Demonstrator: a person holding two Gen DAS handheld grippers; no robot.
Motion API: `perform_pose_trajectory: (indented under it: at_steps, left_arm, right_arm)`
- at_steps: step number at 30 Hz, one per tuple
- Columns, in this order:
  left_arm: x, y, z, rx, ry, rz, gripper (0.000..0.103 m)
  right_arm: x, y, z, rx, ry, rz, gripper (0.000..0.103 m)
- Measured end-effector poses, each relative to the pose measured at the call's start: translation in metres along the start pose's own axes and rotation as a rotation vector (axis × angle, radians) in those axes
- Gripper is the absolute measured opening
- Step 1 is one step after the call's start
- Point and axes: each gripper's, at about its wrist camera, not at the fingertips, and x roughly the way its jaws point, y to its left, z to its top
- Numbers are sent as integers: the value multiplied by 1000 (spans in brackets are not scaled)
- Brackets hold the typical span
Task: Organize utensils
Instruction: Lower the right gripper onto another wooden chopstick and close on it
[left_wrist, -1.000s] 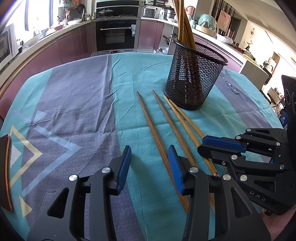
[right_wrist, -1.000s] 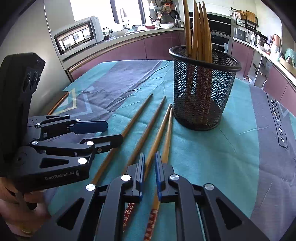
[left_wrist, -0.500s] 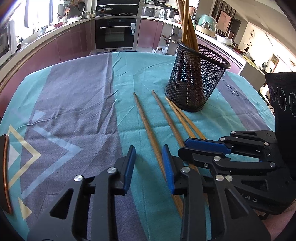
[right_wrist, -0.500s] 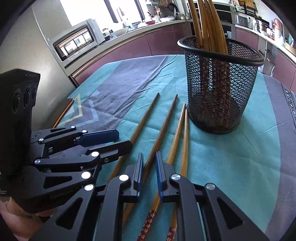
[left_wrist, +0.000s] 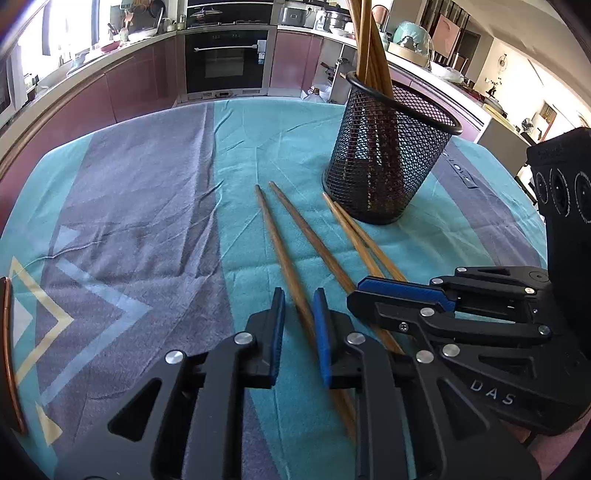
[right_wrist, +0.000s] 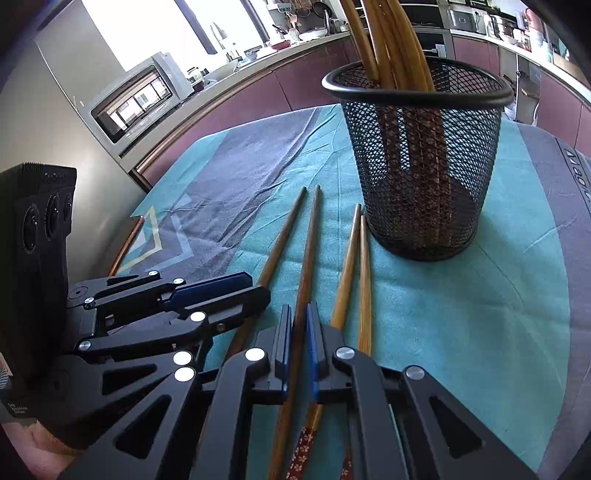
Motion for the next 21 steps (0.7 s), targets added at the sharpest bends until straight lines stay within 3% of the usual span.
perform_pose_trajectory:
  at_steps: [13,21]
  left_arm:
    - [-4,6,1,-70,-23,-12,8]
    - [-33,11,4,-87,-86,-73,8]
  right_arm:
    - [-5,-5,3,20,-39,71,6]
    - [-33,-5,3,4,-129,188,5]
